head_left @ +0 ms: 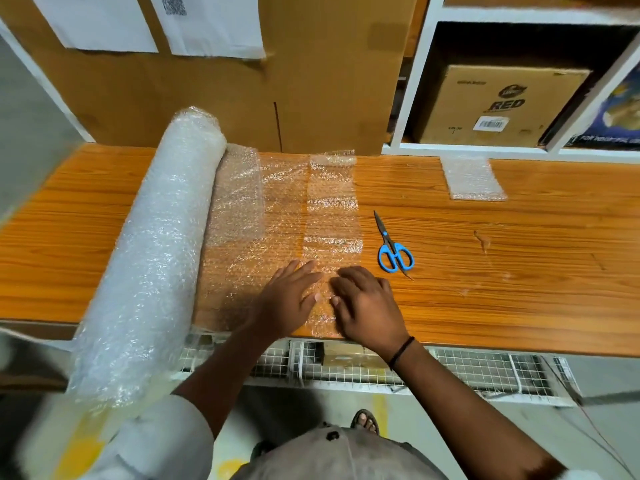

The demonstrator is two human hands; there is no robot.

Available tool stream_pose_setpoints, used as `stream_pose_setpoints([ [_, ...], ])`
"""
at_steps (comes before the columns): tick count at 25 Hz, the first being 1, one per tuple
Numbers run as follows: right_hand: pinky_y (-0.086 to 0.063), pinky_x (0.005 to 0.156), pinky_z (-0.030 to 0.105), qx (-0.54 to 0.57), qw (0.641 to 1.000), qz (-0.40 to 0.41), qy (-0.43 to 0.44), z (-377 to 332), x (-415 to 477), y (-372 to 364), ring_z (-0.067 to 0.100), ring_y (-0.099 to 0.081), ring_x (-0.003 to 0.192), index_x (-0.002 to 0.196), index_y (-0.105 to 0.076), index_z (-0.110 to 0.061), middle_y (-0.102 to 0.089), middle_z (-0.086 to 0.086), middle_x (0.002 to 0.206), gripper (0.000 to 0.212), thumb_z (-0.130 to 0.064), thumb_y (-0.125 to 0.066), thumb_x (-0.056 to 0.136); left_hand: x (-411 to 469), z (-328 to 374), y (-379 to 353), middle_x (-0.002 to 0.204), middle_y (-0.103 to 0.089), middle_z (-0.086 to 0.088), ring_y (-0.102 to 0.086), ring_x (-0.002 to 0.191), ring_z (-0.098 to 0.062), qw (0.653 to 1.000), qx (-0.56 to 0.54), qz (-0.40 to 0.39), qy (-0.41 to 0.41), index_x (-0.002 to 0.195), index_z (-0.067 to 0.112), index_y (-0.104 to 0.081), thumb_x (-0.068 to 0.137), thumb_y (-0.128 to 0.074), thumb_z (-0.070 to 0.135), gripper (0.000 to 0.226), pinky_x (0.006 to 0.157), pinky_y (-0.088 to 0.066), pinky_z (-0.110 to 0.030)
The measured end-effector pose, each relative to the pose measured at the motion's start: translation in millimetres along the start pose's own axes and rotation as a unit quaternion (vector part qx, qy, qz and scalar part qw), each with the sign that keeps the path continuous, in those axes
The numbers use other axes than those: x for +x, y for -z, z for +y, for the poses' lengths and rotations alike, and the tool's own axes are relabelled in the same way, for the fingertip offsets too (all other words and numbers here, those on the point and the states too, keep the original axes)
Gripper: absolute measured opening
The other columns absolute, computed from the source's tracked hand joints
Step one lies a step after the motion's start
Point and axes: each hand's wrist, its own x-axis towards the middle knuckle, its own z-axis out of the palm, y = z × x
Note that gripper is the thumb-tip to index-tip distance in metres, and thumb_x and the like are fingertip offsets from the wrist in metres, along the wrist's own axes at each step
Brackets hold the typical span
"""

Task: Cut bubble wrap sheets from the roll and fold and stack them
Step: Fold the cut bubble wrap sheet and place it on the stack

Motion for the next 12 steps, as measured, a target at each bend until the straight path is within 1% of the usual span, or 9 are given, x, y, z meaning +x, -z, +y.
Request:
stream_pose_setpoints([
  [2, -0.043, 0.097, 0.045, 0.009, 1.000, -0.002, 0.015, -2.9, -16.9, 0.4, 0.021, -0.046, 0.139, 0.125, -0.065, -0.022, -0.061, -0.001, 0.138, 0.036, -0.040, -0.058, 0.095, -2.2, -3.1, -1.6, 0.164, -0.032, 0.004, -0.014, 0.154, -0.022, 1.000, 0.001, -0.003, -0.005, 0.150, 0.025, -0.050, 0.101, -0.046, 0.045, 0.054, 0.124, -0.011, -0.044],
  [5, -0.042, 0.103, 0.045, 0.001, 0.999, -0.019, 0.035, -6.7, -37.2, -1.4, 0.021, -0.047, 0.140, 0.132, -0.063, -0.022, -0.059, 0.000, 0.144, 0.050, -0.055, -0.060, 0.095, -2.8, -4.8, -0.5, 0.165, -0.030, 0.008, -0.010, 0.155, -0.018, 1.000, -0.006, -0.002, -0.006, 0.151, 0.029, -0.049, 0.099, -0.036, 0.057, 0.061, 0.123, -0.009, -0.043],
  [7, -0.040, 0.106, 0.045, -0.013, 0.998, -0.036, 0.039, -6.6, -44.7, -2.7, 0.022, -0.046, 0.141, 0.136, -0.060, -0.021, -0.055, 0.001, 0.150, 0.059, -0.061, -0.061, 0.093, -4.3, -4.4, 0.3, 0.165, -0.030, 0.008, -0.010, 0.156, -0.019, 1.000, -0.011, -0.007, -0.003, 0.152, 0.031, -0.048, 0.098, -0.035, 0.059, 0.062, 0.124, -0.008, -0.043],
  [9, -0.042, 0.107, 0.047, -0.026, 0.998, -0.042, 0.047, -6.8, -47.9, -4.0, 0.024, -0.047, 0.141, 0.135, -0.060, -0.021, -0.053, 0.003, 0.152, 0.057, -0.056, -0.065, 0.091, -5.3, -3.6, 2.4, 0.165, -0.029, 0.009, -0.010, 0.157, -0.020, 1.000, -0.008, -0.018, 0.005, 0.153, 0.033, -0.046, 0.100, -0.041, 0.056, 0.058, 0.125, -0.008, -0.044],
  [12, -0.045, 0.105, 0.047, -0.030, 0.998, -0.031, 0.053, -9.1, -49.5, -4.5, 0.024, -0.049, 0.139, 0.129, -0.062, -0.022, -0.056, 0.002, 0.148, 0.041, -0.043, -0.067, 0.093, -5.7, 0.1, 6.5, 0.166, -0.026, 0.012, -0.005, 0.157, -0.018, 0.999, -0.008, -0.042, 0.017, 0.154, 0.036, -0.043, 0.103, -0.053, 0.047, 0.052, 0.126, -0.007, -0.045],
])
